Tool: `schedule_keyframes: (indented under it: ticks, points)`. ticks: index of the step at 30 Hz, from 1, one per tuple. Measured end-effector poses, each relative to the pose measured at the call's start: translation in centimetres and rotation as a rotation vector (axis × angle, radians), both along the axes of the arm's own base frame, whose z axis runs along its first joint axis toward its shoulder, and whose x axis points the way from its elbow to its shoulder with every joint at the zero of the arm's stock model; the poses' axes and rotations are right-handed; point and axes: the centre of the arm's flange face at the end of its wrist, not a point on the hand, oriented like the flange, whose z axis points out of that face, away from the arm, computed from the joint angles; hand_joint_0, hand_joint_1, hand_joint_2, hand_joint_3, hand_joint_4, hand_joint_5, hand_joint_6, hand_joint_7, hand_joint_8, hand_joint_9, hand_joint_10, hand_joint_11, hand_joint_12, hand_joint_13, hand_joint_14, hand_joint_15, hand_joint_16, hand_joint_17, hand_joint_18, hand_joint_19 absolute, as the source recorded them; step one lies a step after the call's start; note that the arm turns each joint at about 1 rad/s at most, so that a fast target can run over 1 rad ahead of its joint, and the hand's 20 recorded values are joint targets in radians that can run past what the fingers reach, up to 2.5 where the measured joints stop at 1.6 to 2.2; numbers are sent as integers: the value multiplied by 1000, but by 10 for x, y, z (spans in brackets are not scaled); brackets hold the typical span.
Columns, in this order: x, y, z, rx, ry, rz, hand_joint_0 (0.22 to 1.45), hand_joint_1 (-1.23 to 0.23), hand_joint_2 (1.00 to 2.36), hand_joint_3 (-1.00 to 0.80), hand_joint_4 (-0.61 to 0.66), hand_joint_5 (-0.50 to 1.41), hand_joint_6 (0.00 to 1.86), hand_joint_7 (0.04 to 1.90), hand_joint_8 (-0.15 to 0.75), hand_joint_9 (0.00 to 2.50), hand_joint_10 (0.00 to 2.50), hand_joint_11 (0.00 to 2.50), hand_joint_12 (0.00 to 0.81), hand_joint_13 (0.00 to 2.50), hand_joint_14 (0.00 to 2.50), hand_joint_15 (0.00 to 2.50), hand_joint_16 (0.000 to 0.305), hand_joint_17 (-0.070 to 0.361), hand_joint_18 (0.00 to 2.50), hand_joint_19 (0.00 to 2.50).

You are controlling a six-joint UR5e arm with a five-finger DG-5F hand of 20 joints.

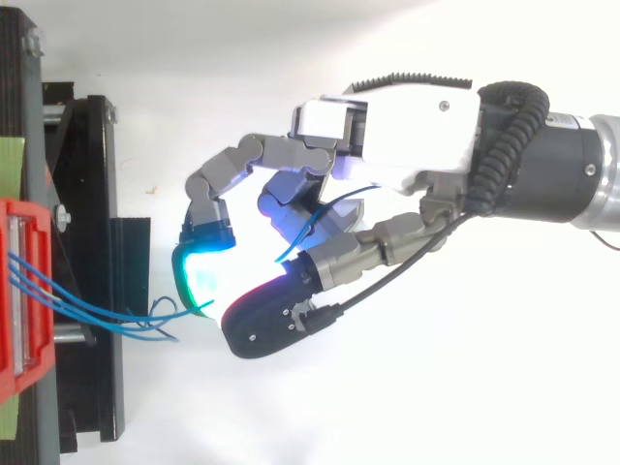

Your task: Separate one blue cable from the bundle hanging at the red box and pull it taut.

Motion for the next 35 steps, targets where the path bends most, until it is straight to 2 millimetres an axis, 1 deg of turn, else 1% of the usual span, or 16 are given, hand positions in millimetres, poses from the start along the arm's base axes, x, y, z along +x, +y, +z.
schedule_keyframes:
  ticks: [8, 9, 15, 18, 19, 28, 29, 35]
  points:
    - [0, 0, 0, 0, 0, 0, 633, -660, 1025, -59, 50, -178, 892, 1163, 313, 871, 2008, 1501, 395, 691, 2500, 1542, 38, 84, 1300, 1643]
    - [0, 0, 0, 0, 0, 0, 633, -660, 1025, -58, 56, -179, 891, 1170, 312, 869, 1997, 1532, 395, 691, 2500, 1531, 38, 85, 1301, 1643]
    - [0, 0, 0, 0, 0, 0, 633, -659, 1025, -57, 56, -178, 892, 1160, 313, 871, 2014, 1483, 395, 692, 2500, 1536, 38, 85, 1299, 1645]
    - [0, 0, 0, 0, 0, 0, 633, -659, 1025, -57, 55, -178, 892, 1165, 310, 869, 2001, 1524, 395, 693, 2500, 1537, 38, 85, 1300, 1635]
    - [0, 0, 0, 0, 0, 0, 633, -659, 1025, -57, 53, -178, 892, 1162, 313, 872, 2015, 1484, 395, 693, 2500, 1538, 38, 86, 1299, 1641]
    - [0, 0, 0, 0, 0, 0, 634, -659, 1026, -61, 55, -178, 892, 1162, 312, 872, 2003, 1518, 396, 699, 2500, 1555, 38, 85, 1304, 1642]
    - [0, 0, 0, 0, 0, 0, 634, -659, 1025, -60, 56, -178, 892, 1162, 313, 873, 2008, 1500, 394, 698, 2500, 1523, 38, 85, 1302, 1648]
    - [0, 0, 0, 0, 0, 0, 634, -659, 1025, -58, 51, -178, 891, 1165, 313, 875, 2007, 1503, 396, 704, 2500, 1552, 38, 85, 1303, 1645]
